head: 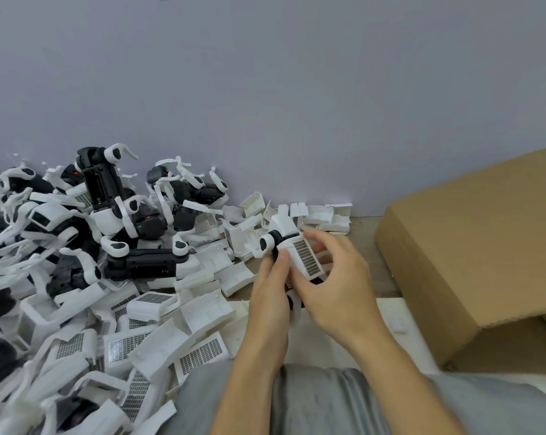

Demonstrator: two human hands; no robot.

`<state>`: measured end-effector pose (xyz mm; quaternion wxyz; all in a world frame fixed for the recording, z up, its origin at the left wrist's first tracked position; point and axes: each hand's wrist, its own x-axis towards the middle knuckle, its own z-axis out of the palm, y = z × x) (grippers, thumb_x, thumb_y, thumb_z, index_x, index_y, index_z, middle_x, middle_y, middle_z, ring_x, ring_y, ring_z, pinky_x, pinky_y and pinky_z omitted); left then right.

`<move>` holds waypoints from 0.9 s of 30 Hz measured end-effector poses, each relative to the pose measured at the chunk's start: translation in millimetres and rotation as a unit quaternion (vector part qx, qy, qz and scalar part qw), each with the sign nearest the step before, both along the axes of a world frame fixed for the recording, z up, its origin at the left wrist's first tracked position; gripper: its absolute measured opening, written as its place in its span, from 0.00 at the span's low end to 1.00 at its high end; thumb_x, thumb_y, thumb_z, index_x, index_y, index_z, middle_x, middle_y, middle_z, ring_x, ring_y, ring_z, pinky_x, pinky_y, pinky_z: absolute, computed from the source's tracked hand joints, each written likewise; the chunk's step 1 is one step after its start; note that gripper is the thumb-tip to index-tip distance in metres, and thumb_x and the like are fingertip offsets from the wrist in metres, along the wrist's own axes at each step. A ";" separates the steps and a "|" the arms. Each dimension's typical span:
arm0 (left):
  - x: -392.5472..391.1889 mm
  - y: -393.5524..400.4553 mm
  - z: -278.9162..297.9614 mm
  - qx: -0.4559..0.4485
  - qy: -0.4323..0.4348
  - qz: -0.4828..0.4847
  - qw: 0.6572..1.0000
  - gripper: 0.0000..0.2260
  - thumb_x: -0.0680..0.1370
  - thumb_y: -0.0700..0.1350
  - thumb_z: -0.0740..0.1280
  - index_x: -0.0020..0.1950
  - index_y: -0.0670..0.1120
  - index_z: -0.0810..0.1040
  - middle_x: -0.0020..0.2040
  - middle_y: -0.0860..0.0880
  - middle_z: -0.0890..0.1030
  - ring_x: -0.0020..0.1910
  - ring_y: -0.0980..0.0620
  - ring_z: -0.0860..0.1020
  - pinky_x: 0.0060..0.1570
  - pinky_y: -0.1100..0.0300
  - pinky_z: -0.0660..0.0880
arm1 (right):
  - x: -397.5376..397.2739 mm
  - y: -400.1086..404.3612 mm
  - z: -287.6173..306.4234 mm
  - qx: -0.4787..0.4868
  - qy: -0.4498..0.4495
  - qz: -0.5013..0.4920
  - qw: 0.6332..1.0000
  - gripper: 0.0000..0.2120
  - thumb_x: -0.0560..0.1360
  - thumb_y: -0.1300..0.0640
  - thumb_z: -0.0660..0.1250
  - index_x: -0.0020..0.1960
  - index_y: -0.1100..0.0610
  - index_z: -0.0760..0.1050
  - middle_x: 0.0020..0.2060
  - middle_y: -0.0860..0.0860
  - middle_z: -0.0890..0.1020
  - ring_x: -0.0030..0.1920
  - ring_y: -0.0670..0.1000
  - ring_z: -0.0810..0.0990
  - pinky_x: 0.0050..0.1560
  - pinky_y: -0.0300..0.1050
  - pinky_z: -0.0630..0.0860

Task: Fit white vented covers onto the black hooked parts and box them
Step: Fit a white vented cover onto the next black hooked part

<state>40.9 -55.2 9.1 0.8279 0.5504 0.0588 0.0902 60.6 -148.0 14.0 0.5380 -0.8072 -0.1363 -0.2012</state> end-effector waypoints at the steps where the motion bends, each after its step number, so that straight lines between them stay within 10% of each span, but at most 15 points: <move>1: -0.6 -0.1 0.4 -0.001 -0.003 0.001 1.000 0.12 0.85 0.49 0.59 0.63 0.51 0.79 0.54 0.49 0.86 0.51 0.54 0.85 0.41 0.64 0.79 | 0.1 0.4 0.1 -0.006 -0.008 -0.003 1.000 0.22 0.71 0.49 0.75 0.63 0.47 0.76 0.53 0.40 0.76 0.50 0.38 0.77 0.50 0.27 0.73; 9: -2.2 1.4 -0.1 0.028 -0.030 0.007 0.999 0.12 0.84 0.47 0.62 0.65 0.48 0.78 0.54 0.48 0.86 0.53 0.52 0.85 0.41 0.66 0.78 | -5.6 6.6 2.9 -0.001 -0.016 -0.019 1.000 0.20 0.70 0.49 0.75 0.59 0.44 0.74 0.51 0.40 0.76 0.49 0.38 0.77 0.47 0.26 0.72; 15: -0.3 4.9 -4.2 0.043 0.003 0.059 0.997 0.12 0.83 0.49 0.63 0.63 0.46 0.79 0.43 0.48 0.85 0.25 0.61 0.77 0.22 0.69 0.70 | -2.0 1.4 0.2 -0.014 0.030 0.045 0.998 0.22 0.67 0.50 0.78 0.59 0.44 0.75 0.52 0.39 0.78 0.50 0.37 0.77 0.46 0.27 0.73; 20: 0.4 5.2 1.3 0.005 -0.008 0.087 0.996 0.13 0.83 0.50 0.63 0.63 0.47 0.80 0.55 0.47 0.86 0.56 0.48 0.84 0.59 0.46 0.78 | 0.7 -4.0 4.9 0.152 0.120 0.108 0.975 0.07 0.76 0.57 0.72 0.54 0.50 0.80 0.47 0.47 0.85 0.50 0.49 0.84 0.50 0.44 0.80; 27: -2.0 5.7 3.1 0.037 -0.022 0.053 0.998 0.09 0.82 0.42 0.64 0.53 0.44 0.85 0.50 0.41 0.86 0.52 0.38 0.83 0.59 0.32 0.76 | 1.7 -14.1 10.6 0.198 0.189 0.173 0.946 0.11 0.80 0.54 0.66 0.51 0.58 0.85 0.44 0.54 0.87 0.46 0.52 0.86 0.46 0.43 0.82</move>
